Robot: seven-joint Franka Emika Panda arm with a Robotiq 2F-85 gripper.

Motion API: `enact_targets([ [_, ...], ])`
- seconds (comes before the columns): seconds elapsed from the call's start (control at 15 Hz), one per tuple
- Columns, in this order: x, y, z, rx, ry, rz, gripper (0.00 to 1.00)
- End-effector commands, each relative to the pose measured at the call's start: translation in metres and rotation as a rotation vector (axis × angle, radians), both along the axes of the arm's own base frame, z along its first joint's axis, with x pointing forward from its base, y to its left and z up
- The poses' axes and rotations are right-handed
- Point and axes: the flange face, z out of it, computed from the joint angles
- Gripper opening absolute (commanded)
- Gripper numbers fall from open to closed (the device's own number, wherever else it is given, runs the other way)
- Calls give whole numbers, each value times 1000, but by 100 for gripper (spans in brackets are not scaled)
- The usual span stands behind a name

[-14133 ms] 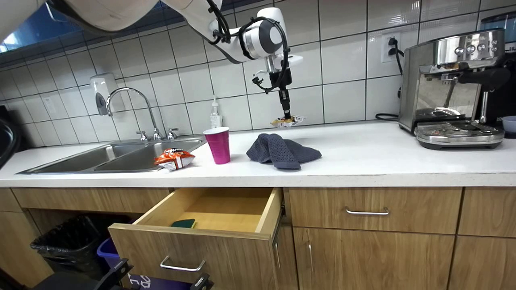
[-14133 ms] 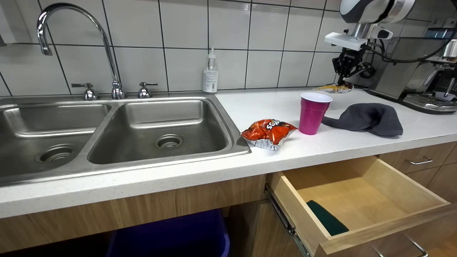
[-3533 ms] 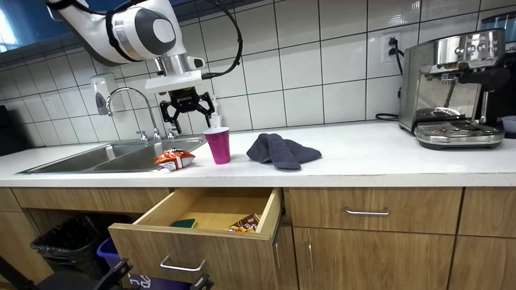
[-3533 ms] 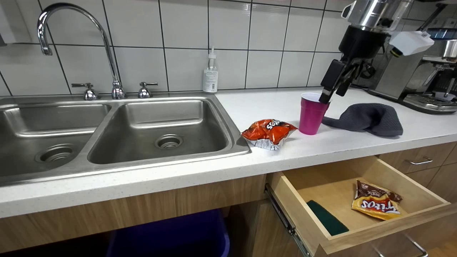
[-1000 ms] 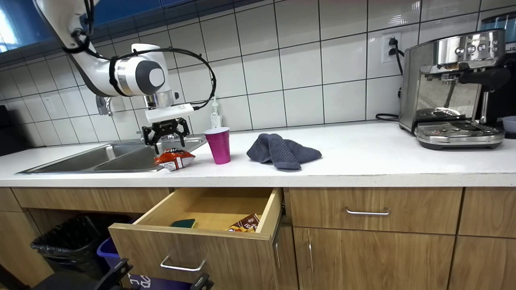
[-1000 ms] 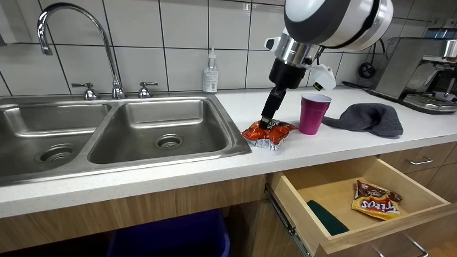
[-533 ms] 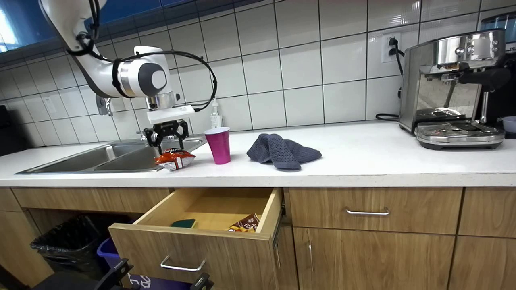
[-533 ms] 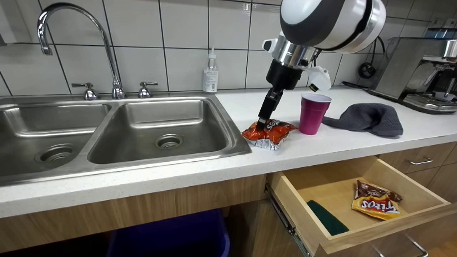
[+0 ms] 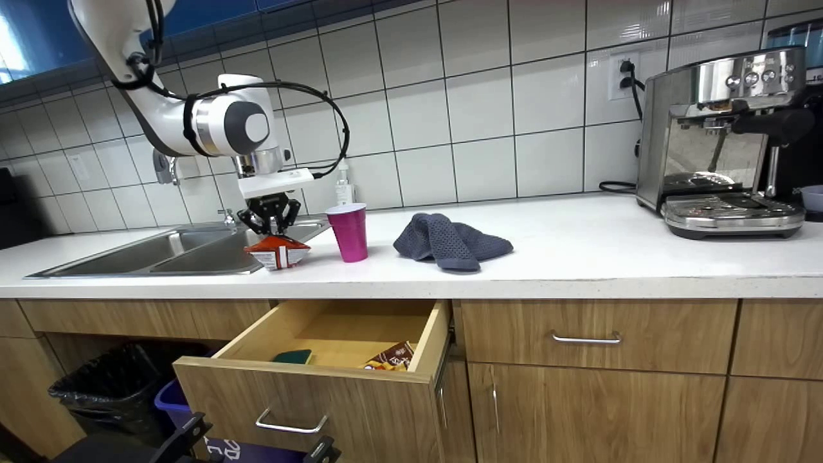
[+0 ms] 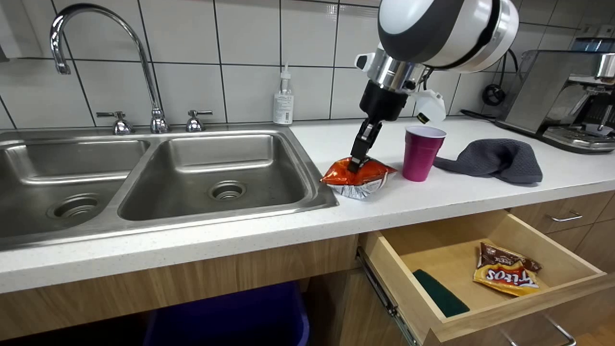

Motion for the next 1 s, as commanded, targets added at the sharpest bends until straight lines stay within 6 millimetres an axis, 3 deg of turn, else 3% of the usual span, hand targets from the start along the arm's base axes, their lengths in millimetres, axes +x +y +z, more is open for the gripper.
enact_targets([
  [0.0,6,-4,6,14,-15,12,0],
  [0.93,2,-38,43,4,-91,-52,0],
])
